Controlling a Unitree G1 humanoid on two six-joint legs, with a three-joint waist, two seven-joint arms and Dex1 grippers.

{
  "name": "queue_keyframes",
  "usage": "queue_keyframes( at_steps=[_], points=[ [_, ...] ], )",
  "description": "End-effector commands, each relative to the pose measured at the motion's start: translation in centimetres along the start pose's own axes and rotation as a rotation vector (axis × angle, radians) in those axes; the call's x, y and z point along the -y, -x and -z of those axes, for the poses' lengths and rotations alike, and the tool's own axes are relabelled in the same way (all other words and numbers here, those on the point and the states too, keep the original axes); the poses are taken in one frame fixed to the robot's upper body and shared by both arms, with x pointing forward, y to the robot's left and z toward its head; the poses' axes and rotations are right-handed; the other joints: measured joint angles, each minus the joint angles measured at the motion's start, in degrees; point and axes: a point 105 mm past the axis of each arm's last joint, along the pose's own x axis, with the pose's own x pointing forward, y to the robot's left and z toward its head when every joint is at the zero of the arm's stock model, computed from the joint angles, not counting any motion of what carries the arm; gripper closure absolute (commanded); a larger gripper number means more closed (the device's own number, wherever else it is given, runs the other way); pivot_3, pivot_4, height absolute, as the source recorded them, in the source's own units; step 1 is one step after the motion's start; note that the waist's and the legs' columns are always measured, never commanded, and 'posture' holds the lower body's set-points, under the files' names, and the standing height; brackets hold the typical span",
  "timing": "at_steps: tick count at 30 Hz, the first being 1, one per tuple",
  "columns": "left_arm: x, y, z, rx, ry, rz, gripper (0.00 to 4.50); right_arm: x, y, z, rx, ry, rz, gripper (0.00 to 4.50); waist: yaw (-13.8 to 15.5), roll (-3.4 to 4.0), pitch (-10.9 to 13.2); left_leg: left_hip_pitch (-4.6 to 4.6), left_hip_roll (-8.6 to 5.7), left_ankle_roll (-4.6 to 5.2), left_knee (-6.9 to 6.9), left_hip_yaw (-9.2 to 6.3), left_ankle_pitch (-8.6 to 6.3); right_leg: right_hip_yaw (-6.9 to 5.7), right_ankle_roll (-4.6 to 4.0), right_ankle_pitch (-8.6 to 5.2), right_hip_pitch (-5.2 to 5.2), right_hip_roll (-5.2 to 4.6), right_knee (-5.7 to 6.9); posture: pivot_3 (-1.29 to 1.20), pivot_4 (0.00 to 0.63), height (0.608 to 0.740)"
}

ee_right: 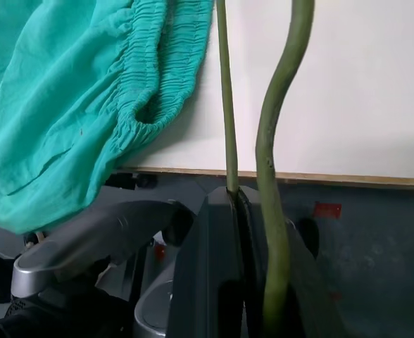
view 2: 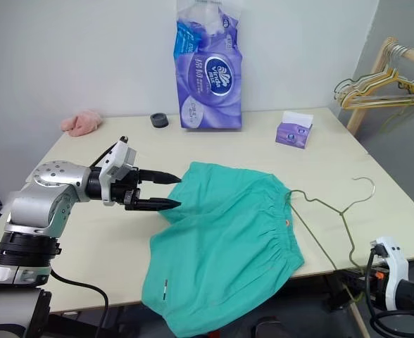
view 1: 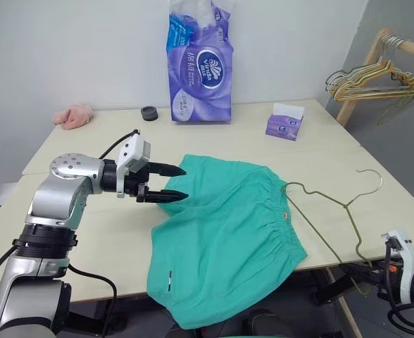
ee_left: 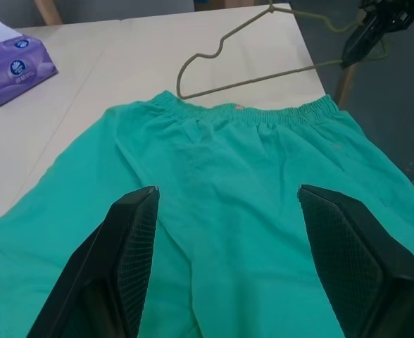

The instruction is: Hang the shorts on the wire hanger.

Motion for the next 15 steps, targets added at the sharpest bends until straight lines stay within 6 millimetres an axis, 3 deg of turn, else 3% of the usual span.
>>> queue_keyframes(
  at_steps=[1,5,15],
  points=[
    [0.0,0.0,-0.4,0.003,-0.027,0.005,1.16,-0.2,0.3,-0.2,0.01,0.012,0.002,4.5,0.0,0.0,0.0,0.0,0.0,0.0,0.0,0.01,0.0,0.01,0.0,0.0,0.0,0.0,0.0,-0.16,0.037,0.74],
    [0.1,-0.1,-0.3,0.001,-0.018,0.019,1.16,-0.6,-0.3,0.5,-0.032,0.007,-0.018,4.5,-0.1,0.0,0.0,0.0,0.02,0.0,-0.01,0.03,0.0,0.02,0.0,0.0,-0.01,0.0,-0.02,-0.17,0.038,0.74],
    [0.1,-0.6,0.2,-0.001,-0.006,0.013,1.16,-0.8,-1.1,-0.3,-0.05,-0.011,-0.063,4.5,-0.2,-0.05,0.4,-0.01,0.02,0.0,-0.02,0.06,0.0,0.05,0.0,0.0,-0.01,0.01,-0.06,-0.16,0.038,0.74]
  ],
)
